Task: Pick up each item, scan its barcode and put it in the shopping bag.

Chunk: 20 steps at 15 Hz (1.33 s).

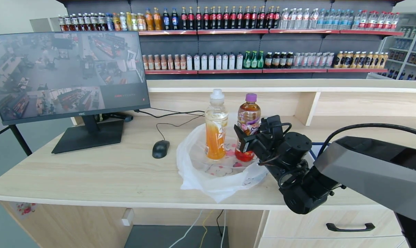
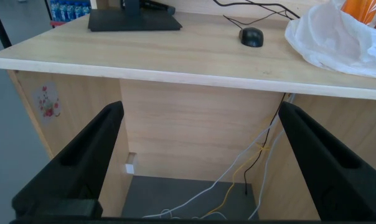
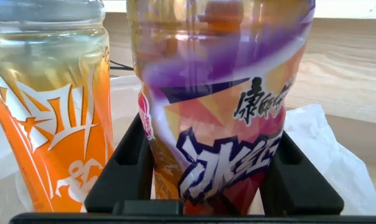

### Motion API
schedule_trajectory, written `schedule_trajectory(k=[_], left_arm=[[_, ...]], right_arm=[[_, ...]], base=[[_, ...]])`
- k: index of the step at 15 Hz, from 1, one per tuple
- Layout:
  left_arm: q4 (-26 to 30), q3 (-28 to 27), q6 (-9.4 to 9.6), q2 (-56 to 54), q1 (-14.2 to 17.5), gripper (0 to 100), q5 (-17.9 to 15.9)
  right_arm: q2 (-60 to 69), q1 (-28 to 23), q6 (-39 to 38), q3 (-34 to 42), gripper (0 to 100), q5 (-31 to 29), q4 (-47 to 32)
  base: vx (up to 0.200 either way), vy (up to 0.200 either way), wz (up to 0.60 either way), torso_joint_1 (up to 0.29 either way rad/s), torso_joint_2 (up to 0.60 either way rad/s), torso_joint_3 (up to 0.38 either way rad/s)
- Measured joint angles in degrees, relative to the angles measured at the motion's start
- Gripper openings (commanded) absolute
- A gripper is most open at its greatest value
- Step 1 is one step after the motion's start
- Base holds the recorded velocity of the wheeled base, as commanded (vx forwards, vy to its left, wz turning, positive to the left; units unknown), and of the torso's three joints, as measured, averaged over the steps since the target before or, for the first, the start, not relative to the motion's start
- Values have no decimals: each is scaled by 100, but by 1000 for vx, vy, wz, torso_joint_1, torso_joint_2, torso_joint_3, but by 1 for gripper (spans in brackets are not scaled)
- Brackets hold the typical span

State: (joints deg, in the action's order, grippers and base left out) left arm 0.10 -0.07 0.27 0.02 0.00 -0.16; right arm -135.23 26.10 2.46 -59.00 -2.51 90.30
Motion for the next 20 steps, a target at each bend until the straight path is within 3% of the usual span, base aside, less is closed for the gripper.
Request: schedule_trajectory(k=[11, 12, 20], left_arm=[[-2, 0, 0, 0, 0, 100, 0], [0, 0, 0, 0, 0, 100, -2], [0, 0, 0, 0, 0, 100, 0]], right_arm=[[33, 18, 5, 346, 0, 22, -39], [39, 18, 5, 360, 100, 24, -39], [334, 35, -9, 781, 100, 24, -41]], base=[[0, 0, 0, 0, 0, 0], [0, 0, 0, 0, 0, 0], [0, 0, 0, 0, 0, 0]])
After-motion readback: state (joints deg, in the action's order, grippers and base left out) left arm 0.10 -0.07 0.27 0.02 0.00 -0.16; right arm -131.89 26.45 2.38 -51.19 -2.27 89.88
